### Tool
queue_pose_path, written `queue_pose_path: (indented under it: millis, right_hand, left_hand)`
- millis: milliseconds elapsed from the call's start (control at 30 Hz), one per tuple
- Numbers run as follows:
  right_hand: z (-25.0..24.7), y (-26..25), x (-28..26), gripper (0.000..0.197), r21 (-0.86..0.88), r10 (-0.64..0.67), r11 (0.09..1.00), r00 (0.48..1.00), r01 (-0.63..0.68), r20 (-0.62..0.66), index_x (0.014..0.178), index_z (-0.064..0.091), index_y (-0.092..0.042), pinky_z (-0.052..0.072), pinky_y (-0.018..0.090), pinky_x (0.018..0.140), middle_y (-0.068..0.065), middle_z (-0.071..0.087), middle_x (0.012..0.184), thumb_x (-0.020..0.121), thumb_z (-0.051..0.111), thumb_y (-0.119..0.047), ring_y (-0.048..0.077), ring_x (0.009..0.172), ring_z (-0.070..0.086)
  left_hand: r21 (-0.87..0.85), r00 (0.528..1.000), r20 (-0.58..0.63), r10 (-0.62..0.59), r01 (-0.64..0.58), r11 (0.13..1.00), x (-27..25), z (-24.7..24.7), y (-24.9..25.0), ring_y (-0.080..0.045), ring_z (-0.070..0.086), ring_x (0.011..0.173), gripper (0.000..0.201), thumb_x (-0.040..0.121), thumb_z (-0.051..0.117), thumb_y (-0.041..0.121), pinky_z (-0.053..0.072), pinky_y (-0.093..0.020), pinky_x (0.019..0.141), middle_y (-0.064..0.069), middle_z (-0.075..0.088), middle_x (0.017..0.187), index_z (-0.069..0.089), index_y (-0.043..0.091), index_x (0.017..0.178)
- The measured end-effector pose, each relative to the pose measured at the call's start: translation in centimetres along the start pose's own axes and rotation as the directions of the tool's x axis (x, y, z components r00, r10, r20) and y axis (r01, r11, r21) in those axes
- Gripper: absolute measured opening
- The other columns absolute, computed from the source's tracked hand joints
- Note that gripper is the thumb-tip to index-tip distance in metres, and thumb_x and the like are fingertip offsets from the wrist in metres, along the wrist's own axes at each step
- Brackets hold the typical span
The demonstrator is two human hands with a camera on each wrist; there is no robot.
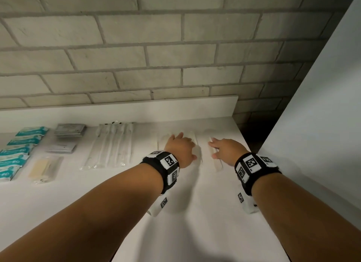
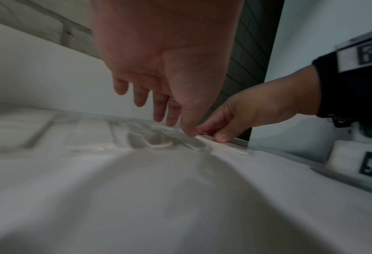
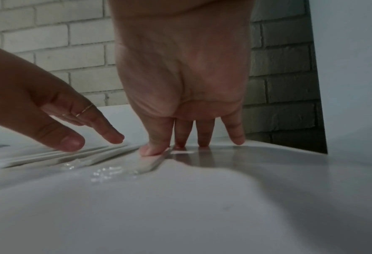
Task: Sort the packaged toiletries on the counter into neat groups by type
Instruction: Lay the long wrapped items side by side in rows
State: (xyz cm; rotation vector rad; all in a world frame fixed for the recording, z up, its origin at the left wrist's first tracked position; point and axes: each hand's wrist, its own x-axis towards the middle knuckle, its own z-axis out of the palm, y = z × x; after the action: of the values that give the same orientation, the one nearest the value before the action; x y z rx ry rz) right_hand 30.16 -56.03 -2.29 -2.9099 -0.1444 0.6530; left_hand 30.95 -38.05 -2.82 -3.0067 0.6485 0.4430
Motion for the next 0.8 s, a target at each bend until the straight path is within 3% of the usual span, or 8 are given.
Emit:
queue_pose_path:
  millis: [100,267,400,500,600,800]
  right_hand:
    - [0.3,-0.3,1.1,0.054,0.019,0.017,1.000,1.000,-0.017,0.000,0.149,0.028,-0.029,0.027,0.057,0.111,0.001,0.020,0.159,0.098,0.047,-0.032,0.030,0.143,0.021]
    - [0.2,-0.5,2.6,0.052,-0.008,0.036,0.999,0.999,-0.036,0.006,0.147,0.026,-0.036,0.028,0.061,0.109,0.001,0.021,0.157,0.098,0.044,-0.037,0.031,0.143,0.020]
    - [-0.2,0.2,2.6,0.058,0.052,0.004,0.999,1.000,-0.003,-0.007,0.150,0.021,-0.035,0.021,0.052,0.116,-0.003,0.013,0.162,0.098,0.045,-0.040,0.028,0.148,0.012]
    - [-0.5,1.0,2.3,0.074,0.130,-0.030,0.991,1.000,0.029,0.003,0.151,0.023,-0.034,0.015,0.039,0.120,-0.006,0.009,0.161,0.089,0.063,-0.039,0.023,0.149,0.008]
    - [-0.5,1.0,2.4,0.082,0.101,-0.033,0.994,0.999,0.031,0.017,0.151,0.024,-0.034,0.013,0.038,0.120,-0.005,0.008,0.162,0.083,0.071,-0.035,0.023,0.149,0.007]
    - [-0.5,1.0,2.5,0.079,0.068,-0.033,0.997,0.999,0.031,0.026,0.151,0.020,-0.034,0.011,0.038,0.120,-0.004,0.006,0.162,0.087,0.067,-0.033,0.023,0.149,0.006]
  left_hand:
    - [-0.019,0.997,0.036,-0.062,0.062,0.998,0.7,0.2,0.8,-0.026,0.005,0.149,0.063,0.092,0.048,0.050,0.004,-0.047,0.119,0.000,0.032,0.155,0.034,0.024,0.147]
    - [-0.098,0.996,0.015,-0.086,0.087,0.991,0.9,0.4,0.5,-0.024,0.010,0.149,0.063,0.088,0.056,0.051,0.008,-0.045,0.119,0.000,0.041,0.150,0.038,0.028,0.144]
    - [-0.134,0.997,0.007,-0.082,0.083,0.987,0.9,0.5,0.3,-0.024,0.011,0.148,0.063,0.087,0.056,0.050,0.007,-0.046,0.119,0.001,0.040,0.150,0.039,0.029,0.143]
    - [-0.151,0.997,0.003,-0.075,0.075,0.986,1.0,0.7,0.1,-0.024,0.011,0.148,0.063,0.085,0.057,0.051,0.007,-0.046,0.118,0.002,0.040,0.150,0.041,0.030,0.143]
    - [-0.148,0.998,0.004,-0.067,0.067,0.987,1.2,0.8,-0.2,-0.024,0.010,0.148,0.064,0.084,0.058,0.051,0.007,-0.047,0.118,0.003,0.040,0.150,0.041,0.031,0.143]
    - [-0.153,0.998,-0.019,-0.055,0.051,0.987,1.3,0.9,-0.4,-0.024,0.010,0.149,0.065,0.083,0.060,0.050,0.006,-0.047,0.118,0.003,0.040,0.150,0.042,0.030,0.142]
